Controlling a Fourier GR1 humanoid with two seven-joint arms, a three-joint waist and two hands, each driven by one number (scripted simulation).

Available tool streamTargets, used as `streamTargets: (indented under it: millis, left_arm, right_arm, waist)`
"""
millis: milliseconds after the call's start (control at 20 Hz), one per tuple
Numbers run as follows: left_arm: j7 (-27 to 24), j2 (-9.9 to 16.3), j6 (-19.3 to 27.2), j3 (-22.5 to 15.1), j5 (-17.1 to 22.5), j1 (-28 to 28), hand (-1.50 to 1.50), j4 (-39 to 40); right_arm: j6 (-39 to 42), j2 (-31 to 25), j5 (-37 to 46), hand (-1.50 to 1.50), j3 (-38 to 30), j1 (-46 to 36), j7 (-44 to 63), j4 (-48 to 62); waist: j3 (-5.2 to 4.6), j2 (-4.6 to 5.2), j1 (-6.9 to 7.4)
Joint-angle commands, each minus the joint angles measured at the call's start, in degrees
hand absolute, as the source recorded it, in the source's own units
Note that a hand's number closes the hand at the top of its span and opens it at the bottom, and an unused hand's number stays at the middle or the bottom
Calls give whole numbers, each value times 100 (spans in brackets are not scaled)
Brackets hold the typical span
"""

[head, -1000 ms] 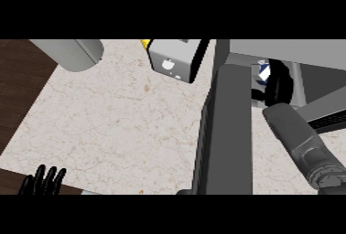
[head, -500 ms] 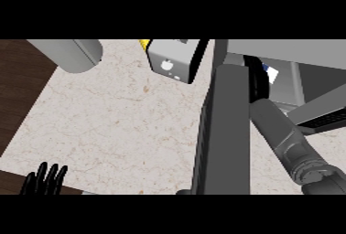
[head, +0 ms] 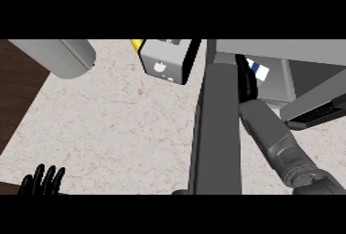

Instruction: Pick up the milk, place it into the microwave and close the microwave

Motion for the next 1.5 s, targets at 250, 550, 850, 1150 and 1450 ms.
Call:
streamTargets:
  millis: [250,550,850,1150,1450]
  left_arm:
    - [-81,24,-29,166,102,83,-150,-23]
    - [84,139,-158,179,203,215,-150,-106]
    - [133,-89,38,-161,-128,585,-150,-366]
    - [113,-243,158,-424,-486,820,-150,-485]
    - [345,-133,157,-452,-762,451,-150,-280]
  right_arm:
    - [1562,38,-646,-150,-604,691,-1098,-254]
    - [1977,194,-760,-150,-734,1050,-1491,-117]
    - [2480,78,-822,-150,-813,1619,-2210,-213]
    - [3112,356,-747,-150,-620,2074,-2355,-408]
    - [3799,-68,-686,-150,-491,2553,-2413,-594]
  waist:
    - [-12,-101,-285]
    - [-27,-178,-434]
    - [-29,-234,-547]
    - [-46,-338,-742]
    - [-46,-333,-765]
